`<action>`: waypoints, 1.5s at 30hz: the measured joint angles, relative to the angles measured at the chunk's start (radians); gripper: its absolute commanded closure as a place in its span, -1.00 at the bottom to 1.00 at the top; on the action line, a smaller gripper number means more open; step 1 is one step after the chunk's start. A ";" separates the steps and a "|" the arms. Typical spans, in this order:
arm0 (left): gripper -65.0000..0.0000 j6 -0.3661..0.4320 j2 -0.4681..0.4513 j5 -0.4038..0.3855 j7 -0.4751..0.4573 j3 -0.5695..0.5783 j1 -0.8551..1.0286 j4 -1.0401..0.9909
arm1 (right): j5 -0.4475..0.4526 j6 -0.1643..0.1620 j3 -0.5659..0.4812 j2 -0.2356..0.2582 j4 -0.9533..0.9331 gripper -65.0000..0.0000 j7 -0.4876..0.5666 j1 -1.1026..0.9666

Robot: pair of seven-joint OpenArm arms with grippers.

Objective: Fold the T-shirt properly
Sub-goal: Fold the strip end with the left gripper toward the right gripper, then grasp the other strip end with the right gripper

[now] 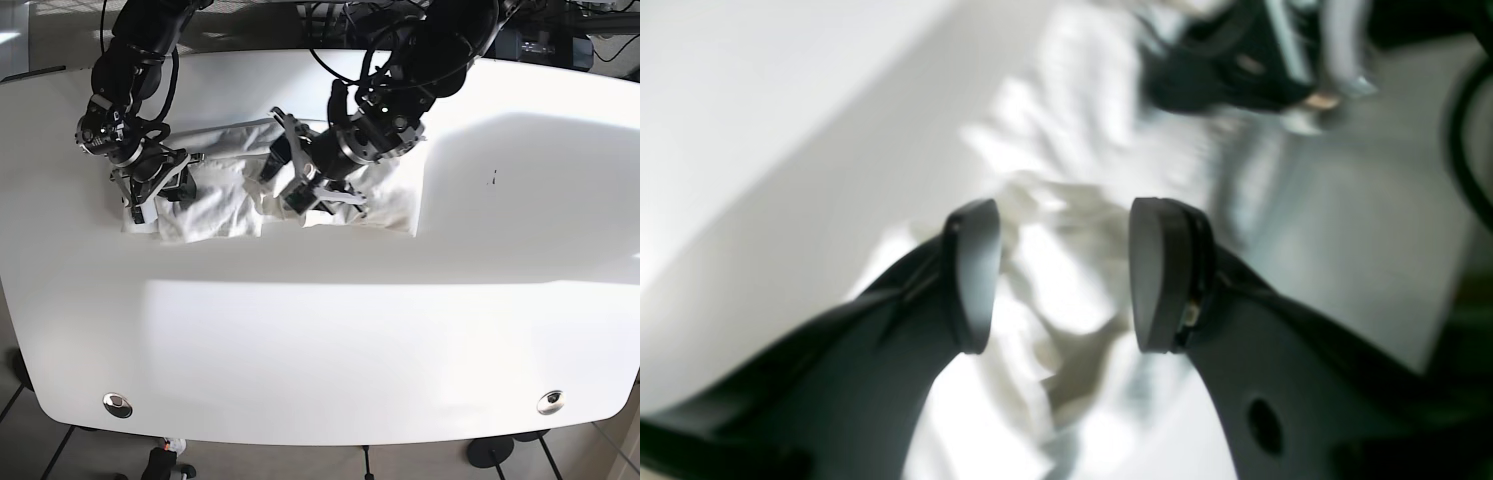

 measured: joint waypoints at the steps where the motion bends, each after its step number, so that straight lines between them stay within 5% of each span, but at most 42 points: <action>1: 0.12 -0.010 -0.006 0.012 -0.001 -0.067 0.021 -0.002 | 0.026 0.000 0.000 0.000 0.016 0.59 0.000 -0.005; 7: 0.12 -0.220 -0.005 0.015 -0.018 -0.476 0.086 -0.157 | 0.042 0.000 0.000 0.005 0.044 0.60 0.000 -0.003; 18: 0.12 -0.269 0.010 -0.061 -0.095 -0.742 0.099 -0.359 | 0.040 0.011 0.090 0.028 -0.140 0.60 0.090 0.041; 21: 0.12 -0.268 0.008 -0.064 -0.113 -0.771 0.122 -0.355 | 0.050 -0.003 0.093 0.028 -0.039 0.58 0.035 0.021; 23: 0.12 -0.267 0.006 -0.060 -0.101 -0.773 0.122 -0.355 | 0.143 -0.008 0.107 0.039 0.072 0.57 -0.014 0.005; 25: 0.12 -0.267 0.006 -0.056 -0.096 -0.773 0.122 -0.356 | 0.240 0.004 0.180 0.037 0.153 0.29 -0.078 0.013; 27: 0.12 -0.266 0.006 -0.056 -0.097 -0.773 0.122 -0.356 | 0.248 0.000 0.313 0.039 0.158 -0.43 -0.228 0.047; 29: 0.12 -0.264 0.006 -0.054 -0.097 -0.774 0.122 -0.356 | 0.246 -0.002 0.410 0.042 0.109 -0.85 -0.273 0.071; 37: 0.12 -0.264 0.006 -0.054 -0.097 -0.774 0.122 -0.356 | 0.271 -0.003 0.438 0.051 -0.134 -0.86 -0.272 0.088; 45: 0.12 -0.264 0.006 -0.054 -0.097 -0.774 0.122 -0.356 | 0.305 0.012 0.319 -0.038 -0.131 -0.86 -0.229 0.074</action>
